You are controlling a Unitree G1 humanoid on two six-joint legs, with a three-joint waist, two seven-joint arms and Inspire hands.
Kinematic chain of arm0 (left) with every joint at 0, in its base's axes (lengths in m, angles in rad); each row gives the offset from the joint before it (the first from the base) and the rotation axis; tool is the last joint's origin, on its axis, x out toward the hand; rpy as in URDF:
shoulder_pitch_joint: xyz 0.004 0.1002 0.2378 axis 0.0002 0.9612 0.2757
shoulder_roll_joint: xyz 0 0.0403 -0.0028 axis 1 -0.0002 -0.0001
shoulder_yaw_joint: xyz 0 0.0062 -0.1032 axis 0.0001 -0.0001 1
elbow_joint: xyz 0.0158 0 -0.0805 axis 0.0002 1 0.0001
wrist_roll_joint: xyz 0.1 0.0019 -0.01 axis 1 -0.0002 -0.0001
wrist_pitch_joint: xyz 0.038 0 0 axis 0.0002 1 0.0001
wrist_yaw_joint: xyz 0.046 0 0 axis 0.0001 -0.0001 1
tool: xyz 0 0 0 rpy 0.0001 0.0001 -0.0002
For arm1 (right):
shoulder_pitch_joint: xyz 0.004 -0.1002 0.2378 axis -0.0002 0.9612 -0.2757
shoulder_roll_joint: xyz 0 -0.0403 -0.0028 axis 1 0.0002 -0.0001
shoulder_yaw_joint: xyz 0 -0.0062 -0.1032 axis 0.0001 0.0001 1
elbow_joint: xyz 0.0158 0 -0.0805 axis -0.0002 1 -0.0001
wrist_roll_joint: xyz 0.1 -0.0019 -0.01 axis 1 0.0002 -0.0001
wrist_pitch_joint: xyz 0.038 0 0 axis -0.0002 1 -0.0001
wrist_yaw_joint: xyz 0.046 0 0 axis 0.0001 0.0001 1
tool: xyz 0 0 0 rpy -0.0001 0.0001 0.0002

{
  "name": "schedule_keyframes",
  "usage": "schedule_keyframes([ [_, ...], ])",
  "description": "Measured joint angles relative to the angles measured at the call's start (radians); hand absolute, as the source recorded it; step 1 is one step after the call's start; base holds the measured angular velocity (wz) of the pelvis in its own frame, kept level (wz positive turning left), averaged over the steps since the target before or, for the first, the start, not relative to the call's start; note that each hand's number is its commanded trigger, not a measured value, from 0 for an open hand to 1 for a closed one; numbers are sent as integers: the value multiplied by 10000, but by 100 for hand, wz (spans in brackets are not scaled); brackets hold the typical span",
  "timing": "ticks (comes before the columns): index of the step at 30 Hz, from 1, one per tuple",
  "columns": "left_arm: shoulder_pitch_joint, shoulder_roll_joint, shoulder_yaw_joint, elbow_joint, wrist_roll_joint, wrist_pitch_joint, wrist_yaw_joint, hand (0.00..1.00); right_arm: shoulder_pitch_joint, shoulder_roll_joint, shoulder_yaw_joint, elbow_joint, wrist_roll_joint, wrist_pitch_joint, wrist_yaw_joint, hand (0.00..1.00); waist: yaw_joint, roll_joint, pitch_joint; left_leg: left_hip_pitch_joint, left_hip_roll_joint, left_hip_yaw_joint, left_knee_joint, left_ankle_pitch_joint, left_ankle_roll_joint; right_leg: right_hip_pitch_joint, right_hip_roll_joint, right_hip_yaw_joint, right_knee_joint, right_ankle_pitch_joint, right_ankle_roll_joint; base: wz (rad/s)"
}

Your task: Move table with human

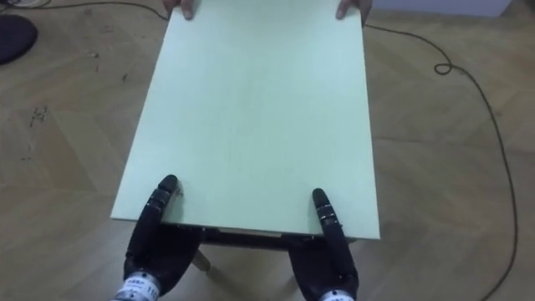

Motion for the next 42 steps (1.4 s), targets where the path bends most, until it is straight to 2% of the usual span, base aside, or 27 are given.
schedule_keyframes([
  [5, 23, -203, 68, -35, -51, -3, -84, 100, -275, -172, -18, -39, -69, -14, 26, 100, 87, 51, 33, 1, 23, -337, -28, 73, -121, 398, 37, -273, -506, 13, 20, 22],
  [9, 176, -207, 101, -224, -92, -18, -82, 100, -411, -302, 12, -39, -72, 35, 26, 100, 53, 97, 62, -131, 21, -404, 150, 167, -271, 681, -74, -172, -770, 19, 15, 29],
  [10, 152, -205, 103, -202, -89, -15, -72, 100, -435, -345, 53, -39, -55, 23, 26, 100, -15, 53, 89, -473, 8, -376, 817, 170, -292, 862, -203, 177, -891, 25, 25, 83],
  [11, 70, -211, 96, -192, -37, 12, -72, 100, -441, -252, 49, -65, -40, -3, 35, 100, -200, -157, 191, -1065, -71, -500, 876, 58, -415, 942, -441, 1098, -979, 14, 84, 104],
  [12, -31, -218, 67, -194, 8, 59, -71, 100, -433, -243, -41, -69, 7, -14, 122, 100, -340, -166, 197, -1346, -57, -507, 302, 268, -395, 878, -486, 1357, -942, 11, 134, 115],
  [13, -88, -182, -9, -220, 70, 33, -100, 100, -382, -238, -261, -33, -7, 92, 239, 100, -469, -354, 139, -1606, 6, -267, -214, 1217, -154, 618, -566, 1547, -792, -121, 379, 58],
  [14, 72, -169, -81, -271, 50, -116, -197, 100, -372, -246, -293, -33, -65, 247, 238, 100, -322, -386, 102, -1560, 7, -95, -276, 1254, -130, 561, -532, 1211, -784, -112, 425, 19],
  [15, 154, -178, -82, -270, -19, -137, -252, 100, -364, -262, -293, -35, -132, 306, 238, 100, -220, -391, 97, -1530, -18, -67, -224, 1252, -132, 590, -534, 967, -802, -111, 425, -42],
  [17, 551, -321, -18, -271, -210, -211, -338, 100, -383, -281, -263, -35, -528, 357, 85, 100, 209, -195, 113, -1212, -38, -378, -234, 1242, -146, 634, -564, 91, -515, -71, 383, -50],
  [18, 646, -352, -3, -271, -211, -238, -342, 100, -386, -283, -251, -38, -597, 376, 18, 100, 299, -136, 119, -1137, -53, -428, -236, 1232, -160, 717, -573, -7, -476, -68, 377, -26],
  [21, 831, -549, -14, -270, -213, -333, -306, 100, -488, -346, -252, -57, -685, 502, -187, 100, 379, -7, 140, -932, -62, -211, -255, 1211, -194, 1013, -539, -45, -512, -73, 375, 22],
  [28, 830, -570, -39, -327, -572, -628, -287, 100, -970, -418, -234, -72, -956, 710, -571, 100, 647, 17, 146, -877, -45, -163, -225, 1209, -194, 793, -605, -88, 192, -248, 337, 12],
  [31, 834, -612, -40, -326, -596, -676, -214, 100, -966, -430, -232, -269, -1028, 743, -867, 100, 654, 16, 147, -886, -224, -149, -224, 1175, -137, 487, -876, -89, 1165, -504, 440, 21],
  [34, 831, -680, -124, -326, -595, -684, -151, 100, -821, -475, -257, -443, -1146, 679, -961, 100, 622, 19, 146, -902, -409, -162, -199, 1020, 115, -144, -1195, 60, 2756, -638, 502, 39],
  [35, 832, -684, -138, -325, -595, -719, -134, 100, -726, -330, -285, -453, -1244, 613, -962, 100, 605, -12, 159, -869, -508, -370, -174, 943, 215, -551, -1374, 160, 3768, -594, 502, 50],
  [36, 832, -688, -149, -320, -595, -768, -124, 100, -694, -267, -293, -452, -1264, 611, -962, 100, 543, -32, 195, -848, -535, -551, -114, 911, 263, -836, -1430, 355, 4180, -621, 521, 65],
  [37, 831, -655, -229, -319, -605, -848, -113, 100, -627, -251, -299, -451, -1297, 613, -962, 100, 342, 15, 234, -1003, -590, -1043, 182, 814, 300, -1030, -1225, 764, 4042, -1049, 567, 85],
  [38, 783, -620, -256, -322, -605, -919, -121, 100, -633, -200, -268, -453, -1307, 604, -961, 100, 159, 68, 266, -1270, -656, -1454, 473, 757, 303, -1209, -971, 1137, 3016, -1252, 514, 98],
  [39, 748, -598, -252, -320, -612, -930, -120, 100, -625, -165, -262, -453, -1301, 566, -961, 100, 74, 52, 257, -1380, -764, -1656, 542, 753, 303, -1285, -864, 1327, 2442, -1217, 518, 102],
  [40, 636, -468, -267, -255, -750, -920, -113, 100, -617, -144, -212, -448, -1276, 449, -961, 100, 46, -29, 256, -1455, -1035, -1903, 642, 727, 287, -1463, -795, 1785, 1845, -569, 473, 94],
  [41, 631, -449, -412, -191, -794, -888, -36, 100, -540, -241, -230, -449, -1250, 399, -962, 100, 34, 131, 186, -1442, -1089, -2058, 656, 707, 245, -1279, -820, 1630, 1781, -646, 469, 74],
  [42, 646, -466, -447, -196, -794, -890, -35, 100, -561, -269, -259, -448, -1249, 399, -963, 100, 85, 212, 194, -1425, -1071, -2090, 642, 692, 217, -1182, -780, 1532, 1668, -623, 440, 54],
])
